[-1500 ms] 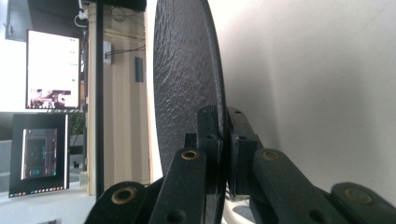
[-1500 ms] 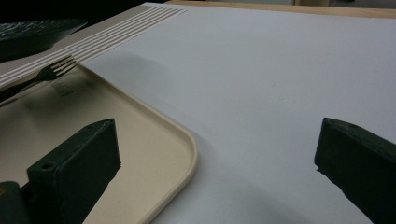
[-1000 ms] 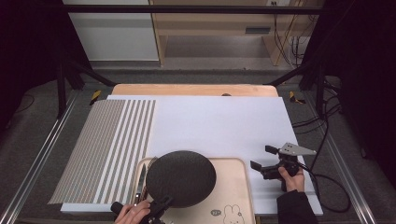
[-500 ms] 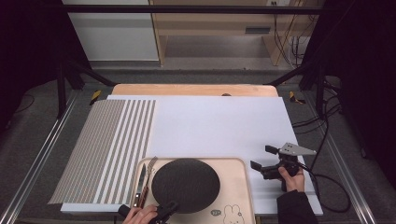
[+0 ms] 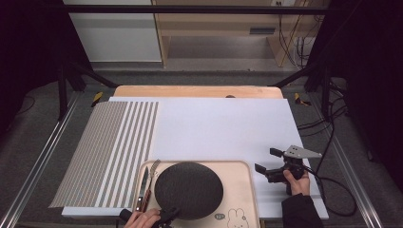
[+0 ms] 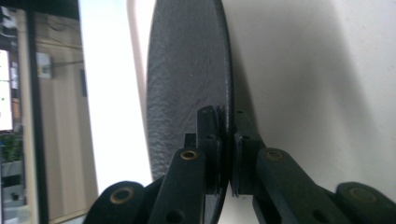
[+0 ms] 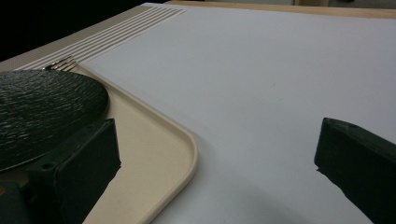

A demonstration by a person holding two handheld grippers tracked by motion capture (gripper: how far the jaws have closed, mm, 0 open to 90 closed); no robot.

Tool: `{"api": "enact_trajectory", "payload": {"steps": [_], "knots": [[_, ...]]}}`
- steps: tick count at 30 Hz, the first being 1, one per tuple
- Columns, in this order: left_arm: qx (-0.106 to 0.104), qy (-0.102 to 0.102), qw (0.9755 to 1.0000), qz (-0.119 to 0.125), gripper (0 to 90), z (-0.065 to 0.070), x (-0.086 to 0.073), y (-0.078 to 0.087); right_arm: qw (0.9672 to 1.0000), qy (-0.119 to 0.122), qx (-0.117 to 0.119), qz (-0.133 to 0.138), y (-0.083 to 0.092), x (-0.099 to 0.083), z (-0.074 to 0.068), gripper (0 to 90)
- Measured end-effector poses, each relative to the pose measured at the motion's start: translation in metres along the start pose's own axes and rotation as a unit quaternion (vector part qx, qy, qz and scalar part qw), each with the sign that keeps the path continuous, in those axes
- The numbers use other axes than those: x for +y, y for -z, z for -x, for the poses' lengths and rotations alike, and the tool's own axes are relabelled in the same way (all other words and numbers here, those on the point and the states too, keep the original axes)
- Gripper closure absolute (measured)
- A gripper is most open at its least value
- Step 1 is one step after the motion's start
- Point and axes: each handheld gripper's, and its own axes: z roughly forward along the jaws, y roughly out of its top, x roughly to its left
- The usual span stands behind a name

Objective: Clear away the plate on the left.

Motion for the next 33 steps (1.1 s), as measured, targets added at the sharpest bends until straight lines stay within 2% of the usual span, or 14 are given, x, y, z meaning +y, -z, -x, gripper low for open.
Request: {"api": "enact_trajectory", "payload": {"steps": [4,8,14,21,28,33], "knots": [[-0.028,0.015,0.9995,0.001,79.4,-0.001,-0.001,-0.002,1.0000,0.001,0.000,0.001,-0.001,0.000,0.000,0.2],[-0.045,0.026,0.9986,0.009,77.4,-0.003,-0.002,-0.004,1.0000,0.001,0.000,0.001,-0.001,0.000,0.000,0.2],[-0.079,0.039,0.9961,0.010,71.4,-0.002,-0.002,-0.011,1.0000,0.000,0.000,-0.001,-0.001,0.000,0.000,0.2],[-0.099,0.064,0.9929,0.015,67.1,-0.004,-0.002,-0.015,1.0000,0.001,-0.001,0.000,-0.001,0.000,0.000,0.2],[-0.128,0.066,0.9896,-0.007,56.6,0.000,-0.001,-0.025,1.0000,0.001,-0.001,0.000,-0.001,0.000,0.000,0.2],[-0.133,0.087,0.9872,-0.006,46.6,-0.002,-0.001,-0.027,1.0000,0.001,0.000,-0.001,-0.001,0.000,0.000,0.2]]}}
